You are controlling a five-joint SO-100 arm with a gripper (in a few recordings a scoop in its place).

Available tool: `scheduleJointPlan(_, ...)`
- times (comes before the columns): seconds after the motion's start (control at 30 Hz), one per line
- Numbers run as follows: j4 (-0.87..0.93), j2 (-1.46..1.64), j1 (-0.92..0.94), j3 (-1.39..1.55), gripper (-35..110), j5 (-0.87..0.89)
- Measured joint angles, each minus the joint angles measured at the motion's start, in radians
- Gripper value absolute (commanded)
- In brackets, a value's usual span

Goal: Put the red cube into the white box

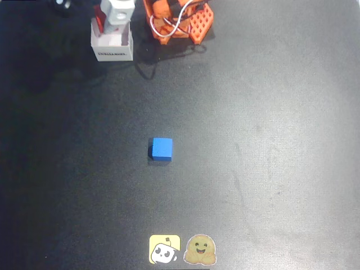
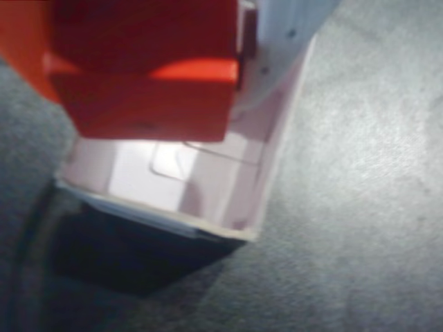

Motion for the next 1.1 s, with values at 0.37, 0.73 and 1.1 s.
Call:
scheduleJointPlan(0.37,-0.006,0.0,-0.097,0.0,20,0.018)
scheduleJointPlan(0.73,-0.031,0.0,-0.126,0.0,21,0.031)
scheduleJointPlan(1.1,-0.121,0.0,-0.287,0.0,0,-0.041)
